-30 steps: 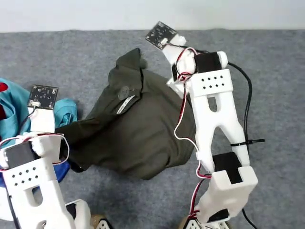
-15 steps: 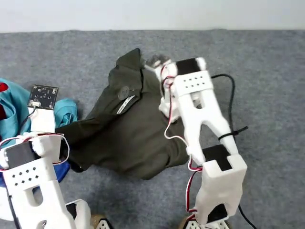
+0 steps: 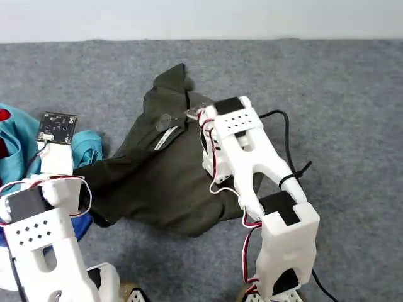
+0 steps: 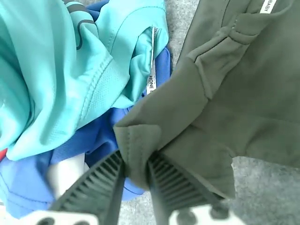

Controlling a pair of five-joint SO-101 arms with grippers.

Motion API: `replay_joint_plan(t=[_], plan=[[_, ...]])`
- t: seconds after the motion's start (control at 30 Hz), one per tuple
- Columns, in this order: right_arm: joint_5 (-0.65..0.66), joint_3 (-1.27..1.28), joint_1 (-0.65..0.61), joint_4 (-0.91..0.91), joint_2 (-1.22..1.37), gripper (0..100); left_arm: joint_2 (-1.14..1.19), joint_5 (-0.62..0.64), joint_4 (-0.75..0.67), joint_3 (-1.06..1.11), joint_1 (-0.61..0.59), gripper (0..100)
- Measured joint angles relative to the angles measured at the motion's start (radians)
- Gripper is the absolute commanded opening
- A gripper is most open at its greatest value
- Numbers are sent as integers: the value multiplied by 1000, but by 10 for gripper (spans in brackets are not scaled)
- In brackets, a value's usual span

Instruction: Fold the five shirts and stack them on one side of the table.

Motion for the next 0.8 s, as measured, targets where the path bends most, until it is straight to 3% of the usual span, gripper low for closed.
replay_joint_plan(t=[0.27, 0.5, 0.63, 0.8], plan=[[-31, 196, 3, -213, 0, 282, 0, 0, -9, 0, 0, 13], [-9, 250, 72, -321, 18, 2, 0, 0, -18, 0, 0, 13], [106, 238, 94, -327, 44, 9, 0, 0, -20, 0, 0, 13], [141, 149, 130, -276, 75, 10, 0, 0, -20, 0, 0, 14]])
